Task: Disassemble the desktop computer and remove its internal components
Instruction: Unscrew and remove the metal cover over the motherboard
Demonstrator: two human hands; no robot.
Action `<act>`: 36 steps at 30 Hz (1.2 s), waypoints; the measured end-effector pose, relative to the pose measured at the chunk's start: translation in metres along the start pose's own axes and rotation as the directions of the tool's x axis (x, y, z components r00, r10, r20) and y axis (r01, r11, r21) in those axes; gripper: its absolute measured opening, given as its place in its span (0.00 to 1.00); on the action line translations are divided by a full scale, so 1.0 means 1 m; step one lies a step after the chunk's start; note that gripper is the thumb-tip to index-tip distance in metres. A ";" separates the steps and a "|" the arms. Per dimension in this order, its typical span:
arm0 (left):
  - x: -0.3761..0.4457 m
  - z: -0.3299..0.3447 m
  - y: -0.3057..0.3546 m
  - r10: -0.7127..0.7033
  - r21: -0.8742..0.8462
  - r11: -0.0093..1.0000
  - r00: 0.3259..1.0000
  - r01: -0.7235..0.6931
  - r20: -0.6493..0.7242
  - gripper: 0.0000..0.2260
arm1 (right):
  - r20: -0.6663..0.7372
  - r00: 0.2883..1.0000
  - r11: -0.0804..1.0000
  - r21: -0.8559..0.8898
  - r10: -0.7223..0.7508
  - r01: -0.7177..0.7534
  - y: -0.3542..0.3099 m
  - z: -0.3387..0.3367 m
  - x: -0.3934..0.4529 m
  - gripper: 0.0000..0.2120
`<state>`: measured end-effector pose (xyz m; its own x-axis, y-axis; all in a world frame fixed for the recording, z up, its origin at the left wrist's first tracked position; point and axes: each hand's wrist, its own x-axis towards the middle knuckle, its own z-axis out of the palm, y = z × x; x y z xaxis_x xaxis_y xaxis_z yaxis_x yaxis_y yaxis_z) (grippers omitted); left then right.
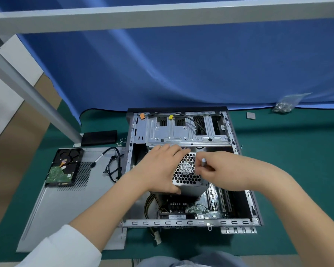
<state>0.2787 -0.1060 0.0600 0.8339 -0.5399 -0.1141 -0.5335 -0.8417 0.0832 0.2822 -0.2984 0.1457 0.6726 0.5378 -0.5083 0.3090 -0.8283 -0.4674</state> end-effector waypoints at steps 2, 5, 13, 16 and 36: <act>-0.006 0.001 0.000 -0.026 -0.011 1.000 1.000 0.026 0.003 0.51 | 0.045 0.999 1.000 0.028 -0.006 0.005 0.001 -0.002 0.000 0.06; -0.012 0.004 0.003 -0.068 -0.020 0.998 0.998 0.067 -0.016 0.53 | 0.074 0.997 0.999 0.048 -0.018 0.014 0.001 -0.004 0.000 0.07; -0.004 0.018 0.043 -0.074 -0.183 0.982 0.980 0.039 -0.186 0.41 | -0.152 0.988 1.000 -0.010 -0.014 0.012 -0.008 0.005 0.004 0.12; -0.002 0.024 0.045 -0.058 -0.159 0.987 0.969 0.020 -0.239 0.38 | -0.209 0.978 0.994 -0.099 0.016 -0.038 -0.008 0.009 0.002 0.07; -0.001 0.023 0.046 -0.139 -0.304 0.950 0.965 0.066 -0.224 0.37 | -0.268 0.951 0.976 -0.104 0.157 -0.190 -0.024 0.011 0.005 0.13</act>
<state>0.2501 -0.1448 0.0408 0.9102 -0.4021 0.0998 -0.4088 -0.8330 0.3728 0.2708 -0.2737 0.1466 0.8678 0.3395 -0.3629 0.2437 -0.9271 -0.2846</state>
